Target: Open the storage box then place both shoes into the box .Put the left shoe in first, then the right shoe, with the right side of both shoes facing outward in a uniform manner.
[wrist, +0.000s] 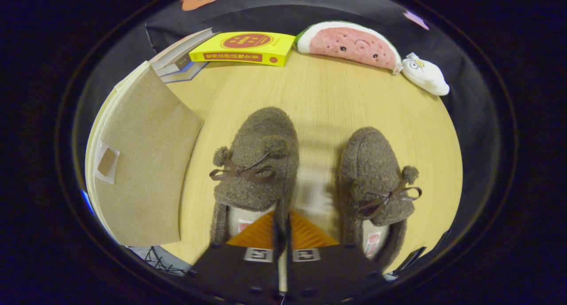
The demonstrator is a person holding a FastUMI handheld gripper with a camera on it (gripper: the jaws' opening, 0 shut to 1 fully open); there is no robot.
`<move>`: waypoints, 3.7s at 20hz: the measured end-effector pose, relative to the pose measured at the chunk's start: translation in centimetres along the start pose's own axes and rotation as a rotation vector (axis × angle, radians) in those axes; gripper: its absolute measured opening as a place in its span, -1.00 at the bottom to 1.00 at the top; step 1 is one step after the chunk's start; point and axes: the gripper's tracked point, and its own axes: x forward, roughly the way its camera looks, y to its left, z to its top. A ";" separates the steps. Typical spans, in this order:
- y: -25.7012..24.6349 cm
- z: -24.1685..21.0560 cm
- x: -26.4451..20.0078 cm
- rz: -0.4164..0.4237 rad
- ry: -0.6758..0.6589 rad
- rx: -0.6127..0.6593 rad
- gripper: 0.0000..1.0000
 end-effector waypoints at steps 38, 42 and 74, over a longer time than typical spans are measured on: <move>28.7 2.7 -1.3 0.060 -0.011 0.154 -0.99; 29.7 2.7 -1.7 0.134 -0.015 0.140 -0.87; -14.2 -3.3 -6.5 -0.140 -0.011 0.195 0.92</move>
